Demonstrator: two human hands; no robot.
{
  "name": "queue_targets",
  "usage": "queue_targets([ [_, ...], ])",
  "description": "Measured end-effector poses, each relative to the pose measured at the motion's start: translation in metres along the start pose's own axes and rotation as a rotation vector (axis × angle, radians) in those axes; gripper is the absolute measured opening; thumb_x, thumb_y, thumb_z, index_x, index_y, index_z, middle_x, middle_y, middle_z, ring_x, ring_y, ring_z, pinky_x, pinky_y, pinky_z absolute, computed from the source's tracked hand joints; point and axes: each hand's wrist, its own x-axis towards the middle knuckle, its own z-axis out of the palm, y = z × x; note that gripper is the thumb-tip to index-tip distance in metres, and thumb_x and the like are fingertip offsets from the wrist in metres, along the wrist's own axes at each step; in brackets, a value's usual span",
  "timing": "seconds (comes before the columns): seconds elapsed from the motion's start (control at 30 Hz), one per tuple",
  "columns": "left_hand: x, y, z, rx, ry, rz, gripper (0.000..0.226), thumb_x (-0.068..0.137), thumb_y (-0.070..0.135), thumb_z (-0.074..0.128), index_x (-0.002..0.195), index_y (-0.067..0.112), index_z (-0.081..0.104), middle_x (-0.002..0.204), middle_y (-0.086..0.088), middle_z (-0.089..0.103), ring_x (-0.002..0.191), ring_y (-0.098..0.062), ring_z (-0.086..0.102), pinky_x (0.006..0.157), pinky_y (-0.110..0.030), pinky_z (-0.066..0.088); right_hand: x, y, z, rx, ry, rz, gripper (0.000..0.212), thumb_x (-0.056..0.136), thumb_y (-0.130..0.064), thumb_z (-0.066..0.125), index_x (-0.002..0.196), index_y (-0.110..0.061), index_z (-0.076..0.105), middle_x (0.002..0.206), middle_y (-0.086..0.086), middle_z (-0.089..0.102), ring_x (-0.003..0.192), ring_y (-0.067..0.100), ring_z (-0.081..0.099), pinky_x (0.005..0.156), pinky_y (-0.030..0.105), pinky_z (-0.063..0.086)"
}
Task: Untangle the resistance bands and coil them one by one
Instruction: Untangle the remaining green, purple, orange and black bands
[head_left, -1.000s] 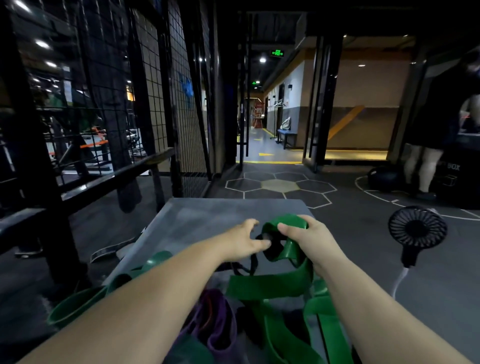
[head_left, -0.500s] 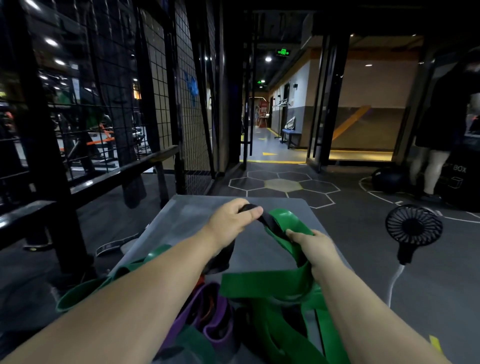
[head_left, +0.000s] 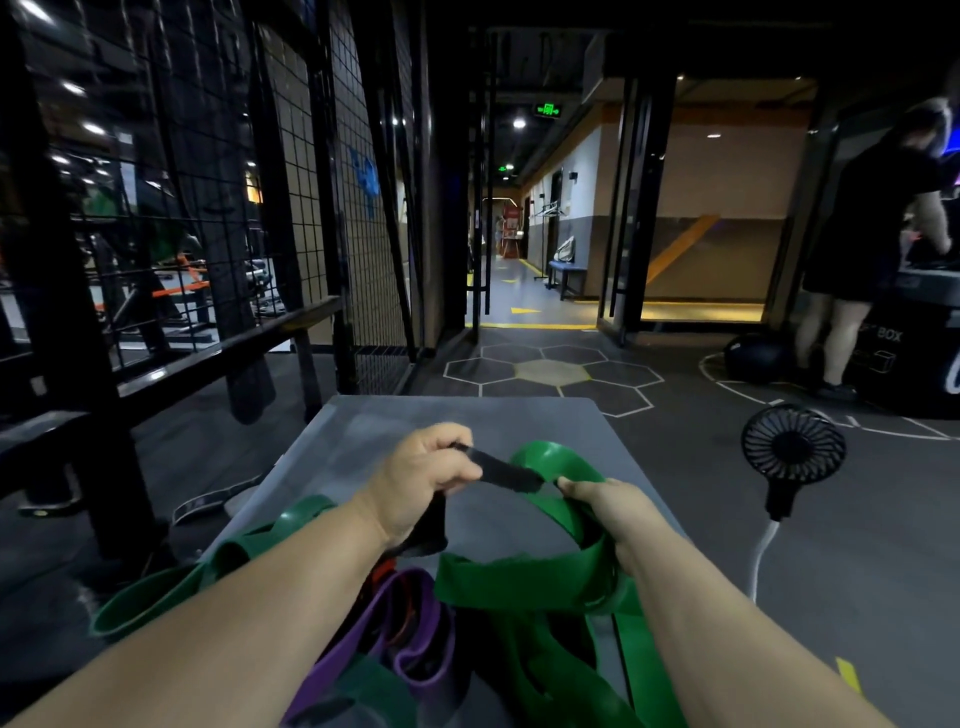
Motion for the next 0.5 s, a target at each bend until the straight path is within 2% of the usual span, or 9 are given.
queue_targets([
  [0.07, -0.005, -0.002, -0.001, 0.265, -0.075, -0.016, 0.021, 0.062, 0.024, 0.061, 0.049, 0.024, 0.044, 0.051, 0.007, 0.036, 0.050, -0.009, 0.035, 0.054, -0.026, 0.029, -0.006, -0.001, -0.002, -0.044, -0.037, -0.052, 0.028, 0.079, -0.021, 0.080, 0.097, -0.002, 0.068, 0.083, 0.016, 0.074, 0.074, 0.031, 0.071, 0.065, 0.034, 0.056],
  [0.1, -0.007, -0.005, -0.003, 0.442, -0.113, -0.038, 0.022, 0.062, 0.029, 0.061, 0.050, 0.025, 0.043, 0.052, 0.008, 0.036, 0.052, -0.009, 0.036, 0.056, -0.028, 0.029, -0.011, -0.002, -0.003, -0.065, -0.072, -0.067, 0.029, 0.080, -0.022, 0.079, 0.098, -0.003, 0.069, 0.084, 0.015, 0.075, 0.075, 0.031, 0.072, 0.065, 0.034, 0.057],
  [0.2, -0.009, -0.019, -0.008, 0.843, -0.231, -0.192, 0.037, 0.066, 0.057, 0.059, 0.051, 0.027, 0.044, 0.052, 0.007, 0.037, 0.052, -0.012, 0.038, 0.056, -0.031, 0.029, -0.023, -0.002, 0.000, -0.038, -0.188, -0.086, 0.032, 0.080, -0.025, 0.079, 0.101, -0.002, 0.070, 0.088, 0.017, 0.075, 0.081, 0.035, 0.073, 0.080, 0.045, 0.059],
  [0.3, -0.016, -0.028, -0.008, 0.777, -0.264, -0.306, 0.048, 0.075, 0.065, 0.060, 0.057, 0.022, 0.048, 0.058, 0.003, 0.041, 0.054, -0.013, 0.042, 0.058, -0.030, 0.032, -0.024, 0.001, 0.007, -0.100, -0.127, -0.142, 0.036, 0.079, -0.039, 0.079, 0.097, -0.009, 0.071, 0.087, 0.011, 0.075, 0.081, 0.030, 0.072, 0.078, 0.039, 0.058],
  [0.37, -0.024, -0.023, 0.001, 0.745, -0.332, -0.231, 0.043, 0.082, 0.056, 0.062, 0.064, 0.017, 0.053, 0.069, -0.003, 0.047, 0.063, -0.015, 0.049, 0.065, -0.032, 0.040, -0.019, 0.006, 0.012, -0.206, -0.073, -0.124, 0.044, 0.072, -0.054, 0.078, 0.091, -0.015, 0.071, 0.088, 0.007, 0.074, 0.083, 0.027, 0.070, 0.081, 0.040, 0.057],
  [0.43, -0.033, -0.012, 0.011, 0.693, -0.434, -0.133, 0.040, 0.088, 0.042, 0.064, 0.078, 0.003, 0.060, 0.088, -0.012, 0.056, 0.081, -0.023, 0.057, 0.080, -0.034, 0.046, -0.015, 0.013, 0.015, -0.331, -0.037, -0.079, 0.038, 0.076, -0.053, 0.074, 0.082, -0.016, 0.068, 0.085, 0.007, 0.072, 0.085, 0.028, 0.069, 0.085, 0.042, 0.056],
  [0.5, -0.042, 0.002, 0.015, 0.553, -0.437, -0.104, 0.027, 0.089, 0.028, 0.066, 0.086, 0.002, 0.066, 0.103, -0.007, 0.063, 0.096, -0.015, 0.061, 0.089, -0.026, 0.045, -0.014, 0.019, 0.012, -0.410, 0.031, -0.027, 0.031, 0.081, -0.046, 0.070, 0.084, -0.015, 0.066, 0.088, 0.008, 0.070, 0.086, 0.028, 0.067, 0.086, 0.040, 0.055],
])
